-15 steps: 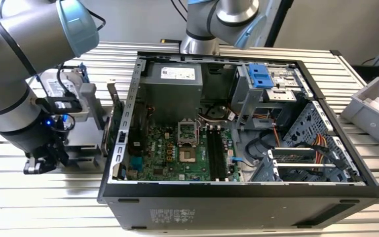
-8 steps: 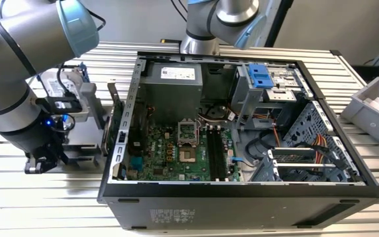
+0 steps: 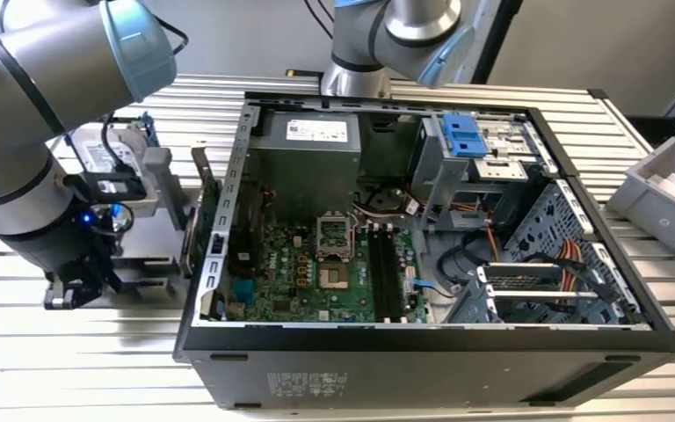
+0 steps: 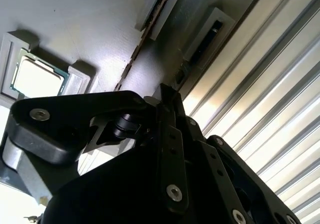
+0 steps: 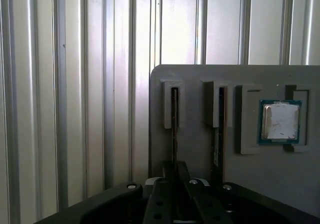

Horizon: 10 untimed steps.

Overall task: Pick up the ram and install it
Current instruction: 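Pick up the ram and move it above insertion slot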

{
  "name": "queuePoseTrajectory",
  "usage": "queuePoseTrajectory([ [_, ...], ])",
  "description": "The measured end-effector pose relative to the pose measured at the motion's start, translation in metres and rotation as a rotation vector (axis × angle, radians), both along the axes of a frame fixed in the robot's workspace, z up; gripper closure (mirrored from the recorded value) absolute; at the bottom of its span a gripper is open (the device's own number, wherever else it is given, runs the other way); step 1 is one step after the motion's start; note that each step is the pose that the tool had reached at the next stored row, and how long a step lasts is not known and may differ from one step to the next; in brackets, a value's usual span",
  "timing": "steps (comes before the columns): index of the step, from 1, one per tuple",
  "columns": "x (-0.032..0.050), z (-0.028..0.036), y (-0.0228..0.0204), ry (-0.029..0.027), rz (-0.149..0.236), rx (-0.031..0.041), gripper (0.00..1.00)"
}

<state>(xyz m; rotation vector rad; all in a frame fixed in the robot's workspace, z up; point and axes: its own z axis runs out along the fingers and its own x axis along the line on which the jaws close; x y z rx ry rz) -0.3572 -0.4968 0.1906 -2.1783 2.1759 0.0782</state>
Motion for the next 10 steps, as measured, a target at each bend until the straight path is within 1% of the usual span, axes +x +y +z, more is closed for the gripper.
queuePoseTrajectory([
  [10, 0.0000, 0.0004, 0.0000, -0.0003, 0.000, 0.0003, 1.00],
])
